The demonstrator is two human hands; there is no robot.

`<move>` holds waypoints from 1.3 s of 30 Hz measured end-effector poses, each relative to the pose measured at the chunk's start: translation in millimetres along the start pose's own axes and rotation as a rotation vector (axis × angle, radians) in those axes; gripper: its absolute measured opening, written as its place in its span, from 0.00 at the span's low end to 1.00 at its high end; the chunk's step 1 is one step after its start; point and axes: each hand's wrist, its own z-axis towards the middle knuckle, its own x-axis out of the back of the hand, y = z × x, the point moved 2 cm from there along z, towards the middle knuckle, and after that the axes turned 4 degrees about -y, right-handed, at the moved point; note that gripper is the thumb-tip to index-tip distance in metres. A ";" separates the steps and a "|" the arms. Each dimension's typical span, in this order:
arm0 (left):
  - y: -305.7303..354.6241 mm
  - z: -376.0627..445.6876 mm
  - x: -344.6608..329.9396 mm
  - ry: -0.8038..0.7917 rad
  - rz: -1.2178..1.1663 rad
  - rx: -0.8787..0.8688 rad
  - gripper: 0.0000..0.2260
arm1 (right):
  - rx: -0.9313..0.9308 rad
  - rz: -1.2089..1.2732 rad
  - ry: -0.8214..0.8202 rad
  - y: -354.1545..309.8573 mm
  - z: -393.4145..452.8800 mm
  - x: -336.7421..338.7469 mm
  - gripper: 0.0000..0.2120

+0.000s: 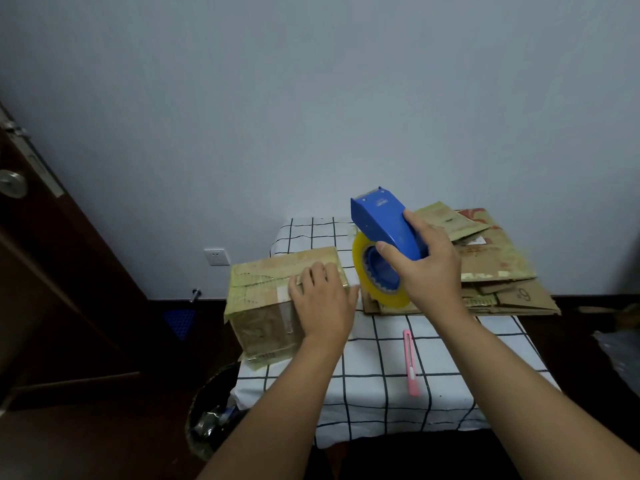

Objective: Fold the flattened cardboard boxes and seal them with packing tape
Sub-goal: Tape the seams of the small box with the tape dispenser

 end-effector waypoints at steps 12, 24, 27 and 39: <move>-56.4 -12.5 50.1 0.280 -0.247 -0.275 0.13 | -0.031 0.105 0.026 1.1 2.1 28.7 0.29; -106.7 -35.4 20.7 -0.125 -0.465 -0.232 0.20 | -0.053 0.232 -0.220 -9.8 -40.4 51.9 0.30; -104.1 -37.8 28.5 -0.245 -0.397 -0.229 0.27 | -0.101 0.311 -0.297 -10.4 -49.3 56.0 0.29; -48.8 -40.6 97.9 -0.786 -1.144 0.266 0.25 | -0.100 0.438 -0.411 -9.9 -80.3 40.0 0.28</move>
